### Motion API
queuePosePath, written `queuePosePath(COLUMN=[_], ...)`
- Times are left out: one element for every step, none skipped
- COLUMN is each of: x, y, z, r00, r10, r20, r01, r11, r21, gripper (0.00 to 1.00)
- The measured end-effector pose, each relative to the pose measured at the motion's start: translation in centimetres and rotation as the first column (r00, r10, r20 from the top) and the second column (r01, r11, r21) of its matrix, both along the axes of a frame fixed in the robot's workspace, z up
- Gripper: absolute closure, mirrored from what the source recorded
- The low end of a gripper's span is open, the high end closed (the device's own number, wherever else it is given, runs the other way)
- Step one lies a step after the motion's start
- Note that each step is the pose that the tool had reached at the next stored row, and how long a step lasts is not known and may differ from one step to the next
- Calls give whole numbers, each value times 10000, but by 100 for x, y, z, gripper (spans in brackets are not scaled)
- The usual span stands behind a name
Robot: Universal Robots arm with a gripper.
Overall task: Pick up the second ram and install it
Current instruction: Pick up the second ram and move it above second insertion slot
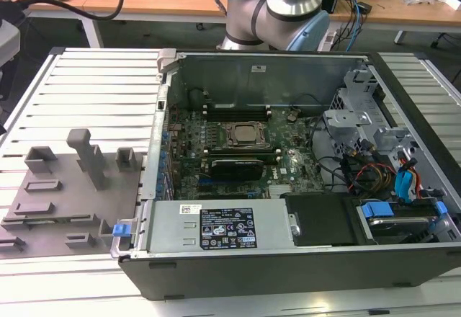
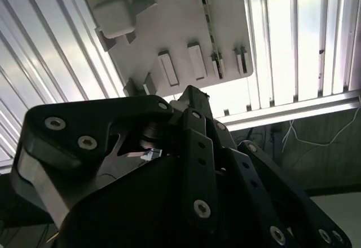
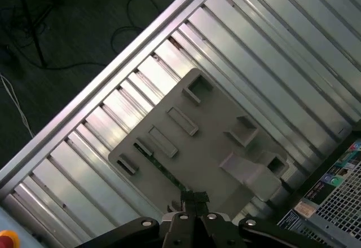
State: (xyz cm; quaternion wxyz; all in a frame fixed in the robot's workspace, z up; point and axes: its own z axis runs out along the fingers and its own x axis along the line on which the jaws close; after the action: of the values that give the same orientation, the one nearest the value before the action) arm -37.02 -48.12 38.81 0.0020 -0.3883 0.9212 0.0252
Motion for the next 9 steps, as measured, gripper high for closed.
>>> queuePosePath(x=[0,0,0,0,0,0,0,0,0], y=[0,0,0,0,0,0,0,0,0], z=[0,0,0,0,0,0,0,0,0], r00=[10000,9999,9996,9992,9989,9982,9977,9970,9963], r10=[52,126,270,388,476,606,679,768,863], r20=[0,0,0,0,0,0,0,0,0], r01=[-52,-126,-270,-388,-476,-606,-679,-768,-863], r11=[10000,9999,9996,9992,9989,9982,9977,9970,9963], r21=[1,0,1,0,0,0,0,0,0], gripper=[89,89,89,89,89,89,89,89,89])
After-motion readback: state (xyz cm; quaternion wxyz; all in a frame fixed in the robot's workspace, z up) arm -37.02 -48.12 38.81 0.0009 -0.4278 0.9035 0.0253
